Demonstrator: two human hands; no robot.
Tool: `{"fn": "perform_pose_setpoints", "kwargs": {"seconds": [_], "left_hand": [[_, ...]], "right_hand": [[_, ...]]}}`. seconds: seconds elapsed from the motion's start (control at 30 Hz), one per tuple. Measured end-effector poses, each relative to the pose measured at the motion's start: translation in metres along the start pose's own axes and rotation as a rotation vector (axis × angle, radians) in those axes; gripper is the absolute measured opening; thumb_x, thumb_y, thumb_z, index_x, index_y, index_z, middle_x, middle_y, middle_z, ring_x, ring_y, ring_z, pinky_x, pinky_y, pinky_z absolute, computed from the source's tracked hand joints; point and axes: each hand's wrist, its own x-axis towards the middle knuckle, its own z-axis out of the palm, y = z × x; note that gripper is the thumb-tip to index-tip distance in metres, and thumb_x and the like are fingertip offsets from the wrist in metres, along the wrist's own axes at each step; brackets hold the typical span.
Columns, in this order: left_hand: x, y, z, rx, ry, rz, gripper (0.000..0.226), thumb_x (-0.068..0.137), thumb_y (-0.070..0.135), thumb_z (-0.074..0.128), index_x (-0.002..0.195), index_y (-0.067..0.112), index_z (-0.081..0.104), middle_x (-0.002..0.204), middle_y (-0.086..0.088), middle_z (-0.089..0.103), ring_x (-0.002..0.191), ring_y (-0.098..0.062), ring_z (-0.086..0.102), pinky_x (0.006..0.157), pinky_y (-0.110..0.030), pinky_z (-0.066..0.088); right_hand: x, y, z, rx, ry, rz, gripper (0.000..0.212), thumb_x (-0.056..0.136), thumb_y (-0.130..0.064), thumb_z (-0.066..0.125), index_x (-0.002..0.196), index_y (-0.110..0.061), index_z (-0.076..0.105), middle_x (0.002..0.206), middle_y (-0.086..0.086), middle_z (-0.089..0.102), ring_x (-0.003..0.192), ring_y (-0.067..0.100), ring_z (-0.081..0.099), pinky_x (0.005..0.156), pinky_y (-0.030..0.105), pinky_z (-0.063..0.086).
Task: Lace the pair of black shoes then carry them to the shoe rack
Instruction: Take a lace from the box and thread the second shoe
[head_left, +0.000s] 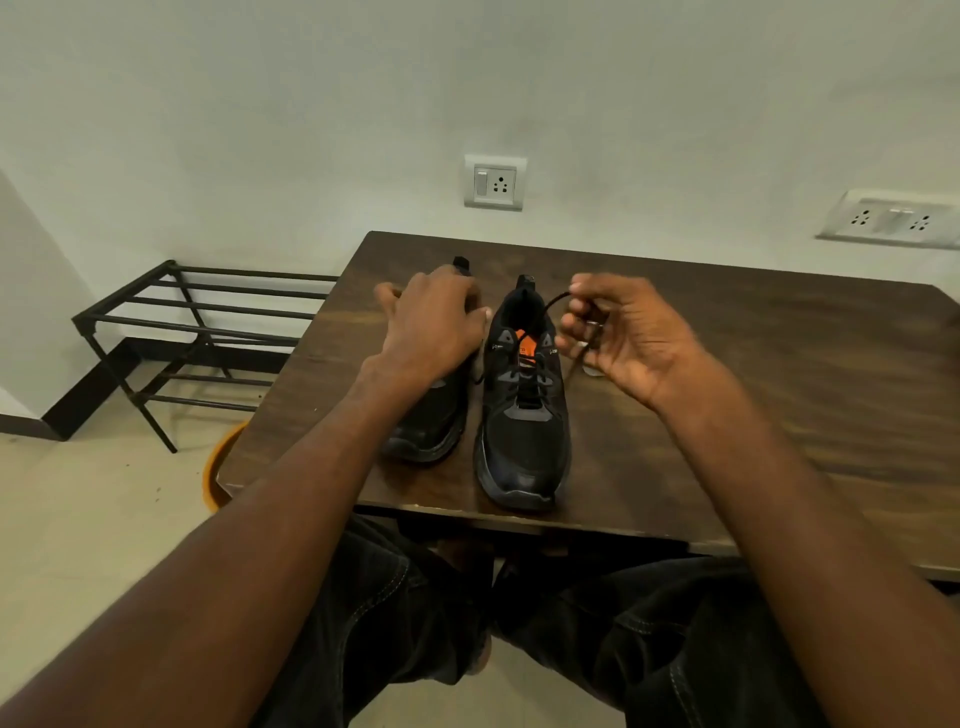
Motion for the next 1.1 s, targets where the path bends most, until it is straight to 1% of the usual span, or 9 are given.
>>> {"fn": "perform_pose_setpoints", "kwargs": {"seconds": [0.1,0.2,0.33,0.47,0.6,0.7,0.87,0.97,1.1], "left_hand": [[-0.001,0.015,-0.005,-0.567,-0.080,0.020,0.024,0.105,0.038,0.056,0.122,0.028,0.070,0.108,0.013,0.072,0.102,-0.005,0.065,0.097,-0.039,0.051],[-0.006,0.036,-0.008,-0.906,-0.225,0.052,0.032,0.107,0.029,0.056,0.136,0.017,0.061,0.105,0.002,0.077,0.096,-0.002,0.071,0.077,-0.015,0.054],[-0.005,0.030,-0.005,-0.672,-0.280,0.079,0.011,0.101,0.017,0.066,0.109,0.015,0.072,0.080,-0.006,0.074,0.069,-0.005,0.067,0.074,-0.026,0.056],[0.000,0.006,-0.002,-0.169,-0.273,0.034,0.008,0.098,0.021,0.068,0.093,0.027,0.070,0.092,0.009,0.071,0.094,-0.011,0.066,0.100,-0.049,0.052],[-0.002,0.011,-0.008,-0.464,-0.248,0.088,0.037,0.096,0.040,0.070,0.127,0.020,0.066,0.120,0.006,0.068,0.111,-0.009,0.064,0.099,-0.034,0.052],[-0.003,0.027,-0.011,-0.687,-0.254,0.136,0.035,0.100,0.036,0.066,0.129,0.016,0.067,0.112,0.005,0.074,0.104,-0.005,0.070,0.093,-0.024,0.057],[-0.002,0.023,-0.009,-0.593,-0.265,0.076,0.013,0.096,0.026,0.073,0.095,0.014,0.077,0.067,-0.001,0.072,0.061,-0.010,0.065,0.070,-0.024,0.052],[-0.002,0.012,-0.010,-0.488,-0.319,0.060,0.014,0.094,0.029,0.075,0.090,0.016,0.078,0.073,-0.001,0.076,0.072,-0.017,0.073,0.076,-0.029,0.058],[-0.003,0.016,-0.010,-0.524,-0.227,0.130,0.014,0.091,0.028,0.078,0.102,0.020,0.079,0.092,0.008,0.078,0.089,-0.002,0.073,0.088,-0.027,0.058]], "right_hand": [[-0.003,-0.010,-0.012,-0.207,-0.002,-0.151,0.013,0.096,-0.008,0.064,0.106,-0.012,0.070,0.076,0.001,0.063,0.051,0.011,0.045,0.049,0.026,0.039],[-0.007,-0.010,-0.015,-0.405,-0.085,-0.222,0.017,0.099,-0.009,0.063,0.114,-0.009,0.072,0.081,0.007,0.070,0.050,0.013,0.043,0.046,0.023,0.034],[0.000,-0.008,-0.020,-0.394,0.128,-0.310,0.011,0.096,-0.015,0.071,0.106,-0.013,0.075,0.077,0.000,0.069,0.049,0.009,0.045,0.046,0.022,0.036],[0.009,-0.008,-0.034,-0.348,0.415,-0.420,0.006,0.095,-0.015,0.075,0.090,-0.019,0.075,0.079,-0.002,0.073,0.050,-0.004,0.052,0.059,0.019,0.043],[0.007,-0.001,-0.026,-0.526,0.186,-0.340,0.007,0.096,-0.022,0.075,0.100,-0.017,0.079,0.087,0.006,0.078,0.051,0.003,0.051,0.053,0.021,0.043],[0.005,0.006,-0.013,-0.594,-0.039,-0.297,0.016,0.096,-0.025,0.075,0.105,-0.013,0.080,0.086,0.008,0.078,0.055,0.009,0.053,0.047,0.022,0.040],[0.019,0.016,-0.009,-0.664,0.162,-0.424,0.006,0.091,-0.014,0.079,0.093,-0.019,0.082,0.080,-0.006,0.077,0.059,-0.002,0.062,0.053,0.016,0.046],[0.027,0.019,-0.014,-0.608,0.279,-0.382,0.010,0.088,-0.015,0.082,0.083,-0.024,0.081,0.078,-0.005,0.078,0.064,0.004,0.066,0.059,0.023,0.051],[0.021,0.018,-0.009,-0.568,0.173,-0.338,0.007,0.086,-0.012,0.084,0.092,-0.014,0.081,0.084,0.003,0.078,0.067,0.008,0.065,0.053,0.024,0.050]]}}
